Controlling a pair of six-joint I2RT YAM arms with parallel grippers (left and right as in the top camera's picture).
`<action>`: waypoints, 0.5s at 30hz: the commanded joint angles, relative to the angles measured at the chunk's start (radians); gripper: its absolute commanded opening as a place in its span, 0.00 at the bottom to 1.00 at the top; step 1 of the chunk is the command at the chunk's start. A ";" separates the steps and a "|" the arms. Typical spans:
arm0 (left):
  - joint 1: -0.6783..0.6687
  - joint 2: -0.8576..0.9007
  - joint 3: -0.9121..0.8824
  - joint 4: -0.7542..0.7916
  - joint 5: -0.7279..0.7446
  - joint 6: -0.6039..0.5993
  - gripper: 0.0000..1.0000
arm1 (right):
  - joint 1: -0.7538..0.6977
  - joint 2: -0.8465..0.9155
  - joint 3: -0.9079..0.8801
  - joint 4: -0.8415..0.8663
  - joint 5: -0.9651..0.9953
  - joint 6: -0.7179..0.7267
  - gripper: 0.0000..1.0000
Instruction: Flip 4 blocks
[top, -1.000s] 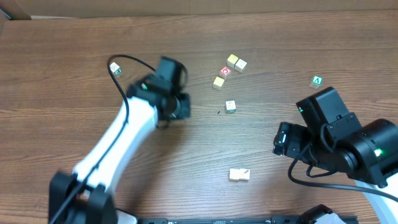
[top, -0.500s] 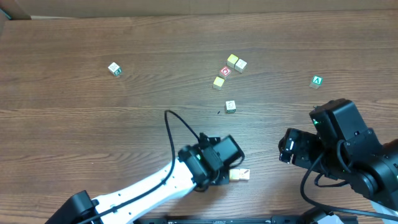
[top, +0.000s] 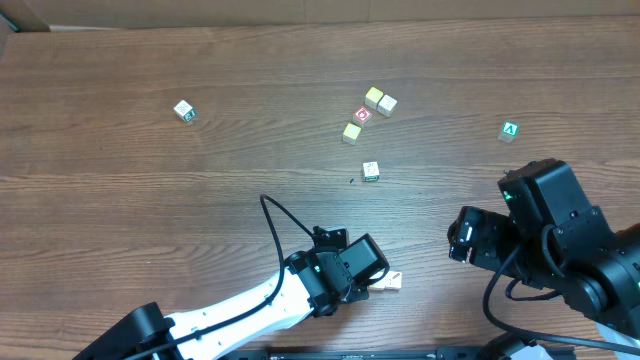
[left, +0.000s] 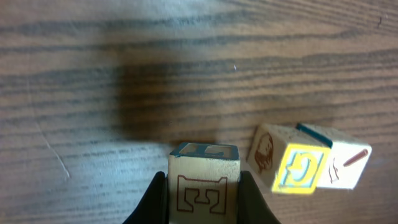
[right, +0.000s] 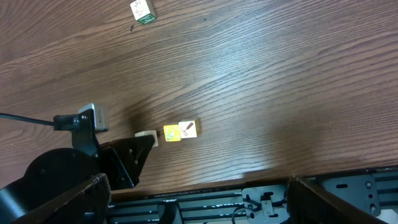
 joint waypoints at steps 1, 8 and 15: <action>0.000 0.023 -0.012 0.019 -0.066 0.037 0.04 | -0.002 -0.010 0.024 0.002 0.013 -0.005 0.92; -0.001 0.035 -0.012 0.062 -0.061 0.112 0.04 | -0.002 -0.010 0.024 0.002 0.001 -0.005 0.92; -0.001 0.036 -0.012 0.089 -0.060 0.157 0.04 | -0.002 -0.010 0.024 0.002 -0.014 -0.005 0.93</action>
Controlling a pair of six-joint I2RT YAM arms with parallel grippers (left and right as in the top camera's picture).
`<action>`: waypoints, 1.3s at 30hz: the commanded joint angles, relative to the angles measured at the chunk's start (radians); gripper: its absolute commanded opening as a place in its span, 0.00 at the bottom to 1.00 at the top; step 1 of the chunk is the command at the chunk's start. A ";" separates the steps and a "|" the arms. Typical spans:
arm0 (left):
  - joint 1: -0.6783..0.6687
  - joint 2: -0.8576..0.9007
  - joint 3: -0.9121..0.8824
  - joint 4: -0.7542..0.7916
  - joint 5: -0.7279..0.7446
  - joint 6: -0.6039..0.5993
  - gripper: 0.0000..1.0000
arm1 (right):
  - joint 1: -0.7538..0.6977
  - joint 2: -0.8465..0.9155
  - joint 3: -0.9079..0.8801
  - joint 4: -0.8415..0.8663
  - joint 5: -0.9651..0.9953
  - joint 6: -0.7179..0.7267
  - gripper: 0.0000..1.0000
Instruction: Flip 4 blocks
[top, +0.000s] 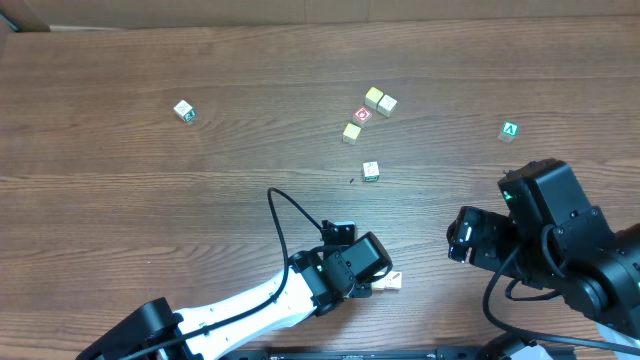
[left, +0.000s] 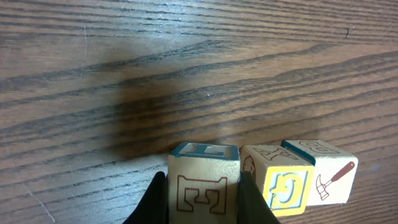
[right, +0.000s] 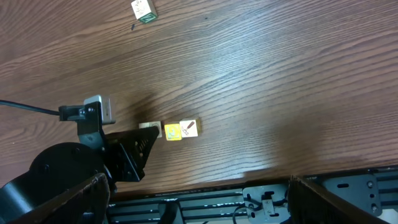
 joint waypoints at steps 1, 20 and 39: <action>-0.001 0.010 -0.005 0.003 -0.019 0.043 0.04 | -0.002 -0.010 0.024 0.002 -0.010 -0.004 0.93; -0.001 0.045 -0.005 0.070 0.029 0.098 0.04 | -0.002 -0.010 0.024 0.002 -0.039 -0.004 0.92; -0.002 0.045 -0.005 0.079 0.054 0.098 0.07 | -0.002 -0.010 0.024 0.002 -0.046 -0.005 0.92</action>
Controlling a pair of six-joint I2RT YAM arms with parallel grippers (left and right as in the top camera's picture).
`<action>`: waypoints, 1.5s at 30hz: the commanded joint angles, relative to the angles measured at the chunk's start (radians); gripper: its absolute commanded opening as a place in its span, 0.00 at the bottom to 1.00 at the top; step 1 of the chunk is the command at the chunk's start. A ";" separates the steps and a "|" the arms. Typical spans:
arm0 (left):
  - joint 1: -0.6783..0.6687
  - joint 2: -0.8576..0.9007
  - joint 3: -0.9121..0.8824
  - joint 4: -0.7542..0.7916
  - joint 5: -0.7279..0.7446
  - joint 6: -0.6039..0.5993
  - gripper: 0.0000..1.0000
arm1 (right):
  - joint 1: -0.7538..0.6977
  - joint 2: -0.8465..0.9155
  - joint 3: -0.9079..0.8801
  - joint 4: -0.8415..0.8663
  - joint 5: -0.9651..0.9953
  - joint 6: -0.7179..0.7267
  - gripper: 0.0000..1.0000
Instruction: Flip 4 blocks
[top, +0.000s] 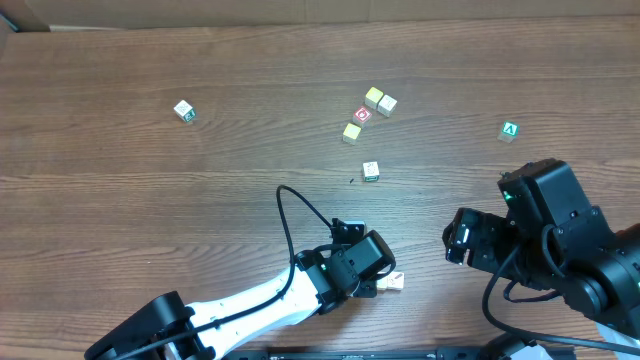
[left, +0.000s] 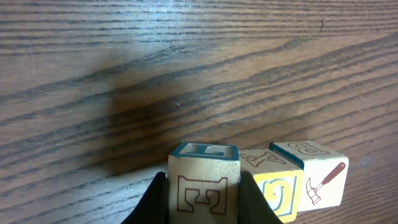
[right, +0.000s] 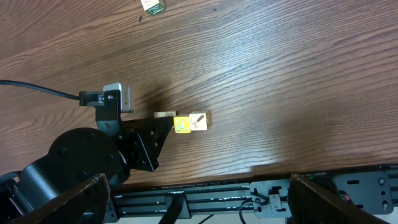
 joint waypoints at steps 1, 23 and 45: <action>-0.002 0.006 -0.004 0.000 0.031 0.022 0.04 | -0.002 -0.010 0.024 0.002 -0.005 -0.005 0.92; -0.001 0.006 -0.004 -0.064 0.074 -0.090 0.04 | -0.002 -0.010 0.024 0.002 -0.005 -0.004 0.93; -0.001 0.006 -0.004 -0.058 0.060 -0.090 0.37 | -0.002 -0.010 0.024 0.002 -0.008 -0.004 0.93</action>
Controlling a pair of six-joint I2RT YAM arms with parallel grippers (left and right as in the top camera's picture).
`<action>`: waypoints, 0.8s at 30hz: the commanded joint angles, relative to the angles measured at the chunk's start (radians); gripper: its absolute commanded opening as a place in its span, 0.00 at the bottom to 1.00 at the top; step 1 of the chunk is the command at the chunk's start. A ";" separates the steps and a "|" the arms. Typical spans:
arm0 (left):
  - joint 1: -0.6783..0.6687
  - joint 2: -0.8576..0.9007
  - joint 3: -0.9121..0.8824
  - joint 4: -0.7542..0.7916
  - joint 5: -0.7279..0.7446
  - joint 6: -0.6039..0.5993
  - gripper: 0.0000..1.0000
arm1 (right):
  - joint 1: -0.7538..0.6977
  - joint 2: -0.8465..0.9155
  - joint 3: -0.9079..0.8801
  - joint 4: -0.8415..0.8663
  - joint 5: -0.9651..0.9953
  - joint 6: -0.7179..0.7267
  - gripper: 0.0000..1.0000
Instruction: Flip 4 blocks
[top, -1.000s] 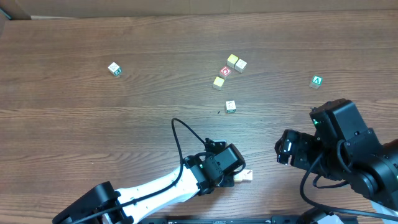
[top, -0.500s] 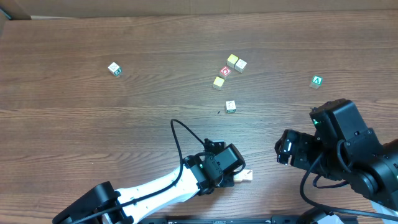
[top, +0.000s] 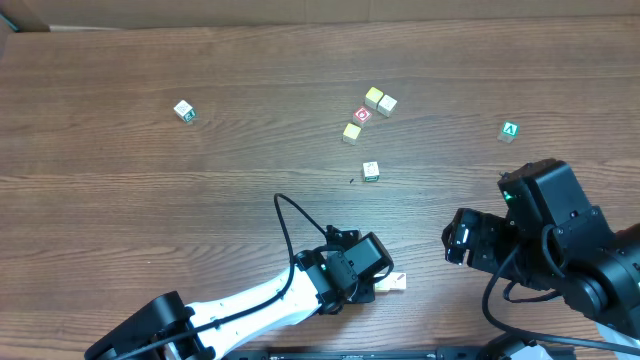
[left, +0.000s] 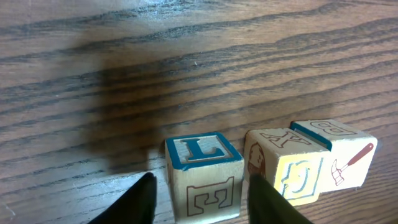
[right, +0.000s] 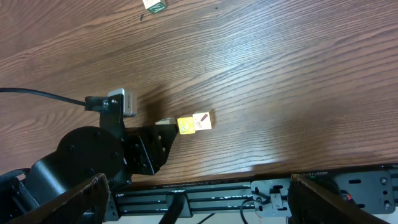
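Note:
A wooden block (left: 204, 177) with a blue L on top and a red E on its front stands on the table between the fingers of my left gripper (left: 202, 190). The gripper is open, with a gap on each side of the block. Touching the block's right side is a yellow-faced block (left: 283, 169), and beyond that a hammer block (left: 341, 155). From overhead the left gripper (top: 355, 268) covers the L block, and only the row's right end (top: 392, 283) shows. My right gripper (right: 198, 182) is open and empty over the front table edge.
Loose blocks lie farther back: three together (top: 374, 103), a yellow one (top: 352, 131), a white one (top: 371, 171), a green A block (top: 510, 130) at right and one (top: 183, 110) at far left. The left arm's cable (top: 290, 225) loops over the table. The front table edge (right: 261, 168) is close.
My left gripper has opened and let go of the L/E block, which now stands on the table against the yellow-faced block. The right arm has not moved.
At first my left gripper was shut on the L/E block, with a gap to the tilted yellow-faced block. Then the block was up against that neighbour, still gripped. It stayed so, and now it is released, first in a row of three.

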 joint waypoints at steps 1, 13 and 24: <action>-0.001 0.006 -0.004 0.005 -0.017 -0.004 0.36 | -0.002 -0.010 0.024 0.002 -0.002 -0.004 0.93; 0.000 -0.020 -0.002 0.019 -0.088 0.022 0.49 | -0.002 -0.010 0.024 0.002 -0.005 -0.004 0.93; 0.000 -0.243 -0.002 -0.200 -0.190 0.037 0.04 | -0.002 -0.010 0.024 0.002 -0.005 -0.004 0.93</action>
